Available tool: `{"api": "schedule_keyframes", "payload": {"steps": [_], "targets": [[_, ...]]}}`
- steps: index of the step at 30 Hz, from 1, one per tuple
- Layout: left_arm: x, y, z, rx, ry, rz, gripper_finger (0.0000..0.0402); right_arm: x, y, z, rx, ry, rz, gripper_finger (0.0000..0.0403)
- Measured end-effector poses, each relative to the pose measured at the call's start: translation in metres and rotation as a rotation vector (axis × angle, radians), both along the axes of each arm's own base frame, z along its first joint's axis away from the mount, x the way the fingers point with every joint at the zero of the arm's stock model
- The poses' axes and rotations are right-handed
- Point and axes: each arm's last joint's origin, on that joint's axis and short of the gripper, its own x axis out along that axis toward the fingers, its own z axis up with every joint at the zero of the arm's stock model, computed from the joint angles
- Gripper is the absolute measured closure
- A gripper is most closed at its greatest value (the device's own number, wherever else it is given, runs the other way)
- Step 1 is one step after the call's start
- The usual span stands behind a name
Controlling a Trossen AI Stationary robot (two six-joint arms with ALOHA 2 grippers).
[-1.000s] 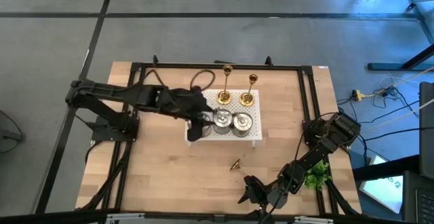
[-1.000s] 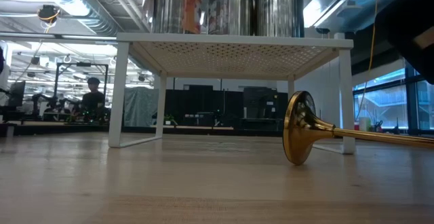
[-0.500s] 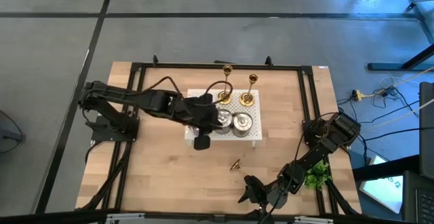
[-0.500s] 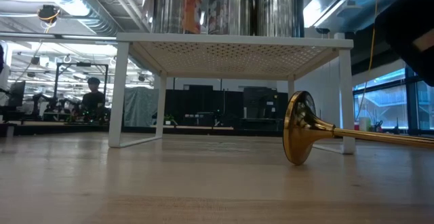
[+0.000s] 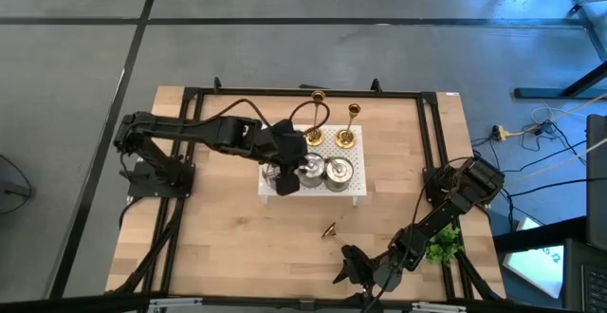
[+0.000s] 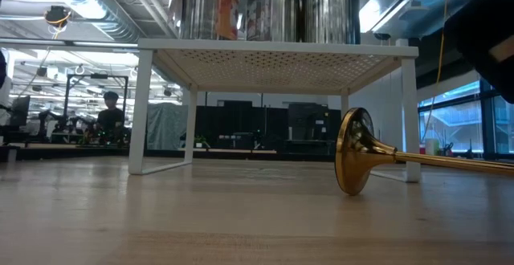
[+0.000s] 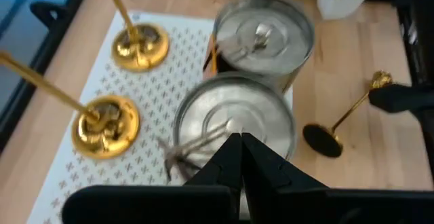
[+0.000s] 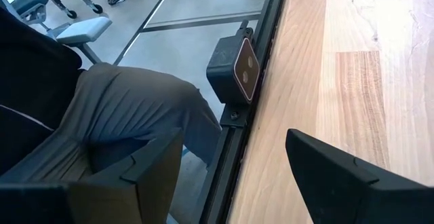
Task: Pick & Place candle stick holders
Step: Adjust the silver scented candle on the shelf
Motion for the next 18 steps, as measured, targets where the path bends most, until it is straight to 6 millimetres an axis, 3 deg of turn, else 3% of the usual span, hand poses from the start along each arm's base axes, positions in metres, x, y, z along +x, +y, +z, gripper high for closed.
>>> {"api": "schedule_keyframes", "payload": {"steps": [6, 18], "targets": [[-0.002, 0.011, -0.009, -0.03, 0.094, 0.026, 0.04, 0.0, 0.0, 0.0, -0.001, 0.001, 0.0, 0.0137], [-0.004, 0.012, -0.01, -0.042, 0.108, 0.02, 0.04, 0.0, 0.0, 0.0, -0.003, 0.003, 0.0, 0.0137]]}}
